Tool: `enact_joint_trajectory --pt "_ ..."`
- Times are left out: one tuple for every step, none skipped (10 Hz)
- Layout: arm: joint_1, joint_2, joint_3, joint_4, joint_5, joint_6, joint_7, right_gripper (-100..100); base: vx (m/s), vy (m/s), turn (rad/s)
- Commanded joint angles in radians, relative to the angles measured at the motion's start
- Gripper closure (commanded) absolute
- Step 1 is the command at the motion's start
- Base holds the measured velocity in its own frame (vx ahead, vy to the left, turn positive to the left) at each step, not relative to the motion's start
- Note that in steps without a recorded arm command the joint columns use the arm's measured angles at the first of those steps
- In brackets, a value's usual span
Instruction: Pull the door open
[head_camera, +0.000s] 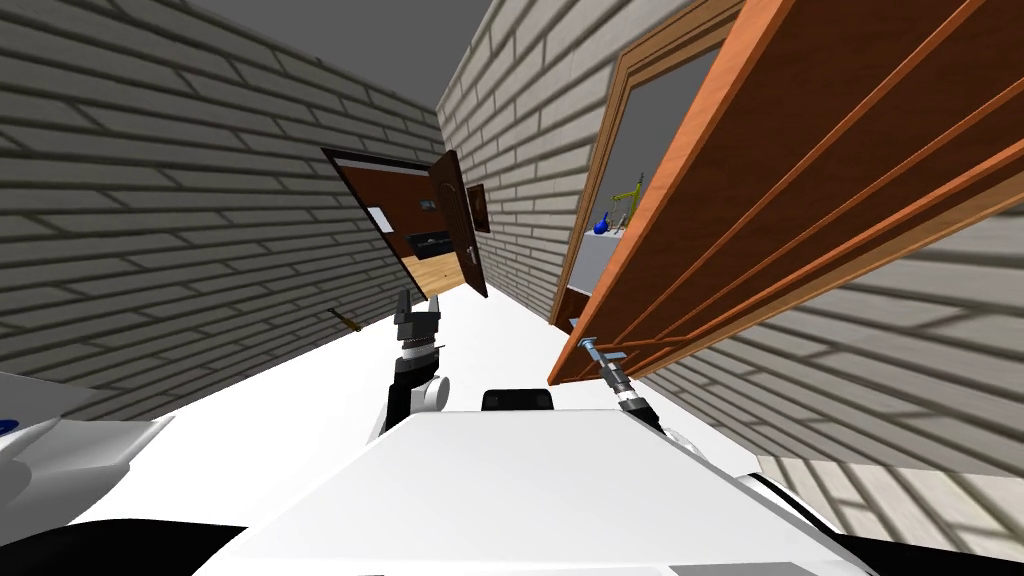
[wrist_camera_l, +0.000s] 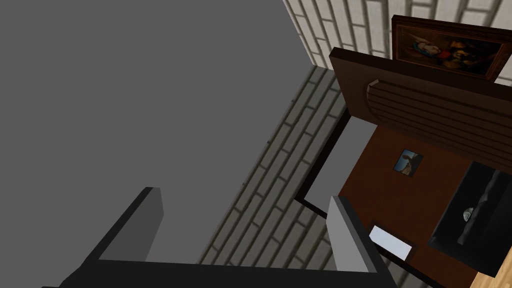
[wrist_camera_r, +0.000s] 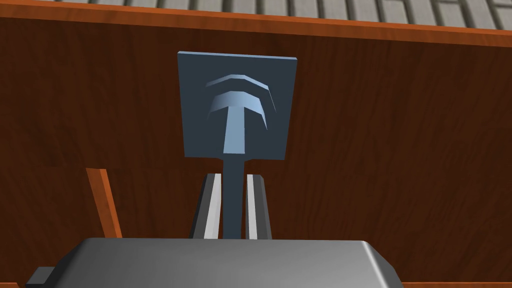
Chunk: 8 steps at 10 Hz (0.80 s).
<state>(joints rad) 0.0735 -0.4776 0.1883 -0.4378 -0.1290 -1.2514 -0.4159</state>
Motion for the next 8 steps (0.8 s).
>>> enact_joint_trajectory --pt "0.011 0.005 0.002 -0.035 0.003 0.025 0.005 100 -0.089 -0.036 0.040" --pt "-0.012 0.015 -0.001 -0.035 0.008 0.049 0.012 100 -0.134 -0.059 0.078" --pt "-0.027 0.023 -0.003 -0.035 0.011 0.065 0.017 100 -0.170 -0.067 0.125" --pt "-0.027 0.023 -0.003 -0.035 0.011 0.065 0.017 100 -0.126 -0.030 0.050" --pt "-0.051 0.034 -0.007 -0.035 0.016 0.089 0.024 100 -0.170 -0.060 0.086" --pt "-0.058 0.038 -0.008 -0.035 0.017 0.097 0.027 100 -0.192 -0.064 0.089" --pt "-0.058 0.038 -0.008 -0.042 0.017 0.097 0.027 100 -0.111 -0.042 0.019" --pt "-0.058 0.038 -0.008 -0.035 0.017 0.097 0.027 100 -0.035 -0.018 -0.010"
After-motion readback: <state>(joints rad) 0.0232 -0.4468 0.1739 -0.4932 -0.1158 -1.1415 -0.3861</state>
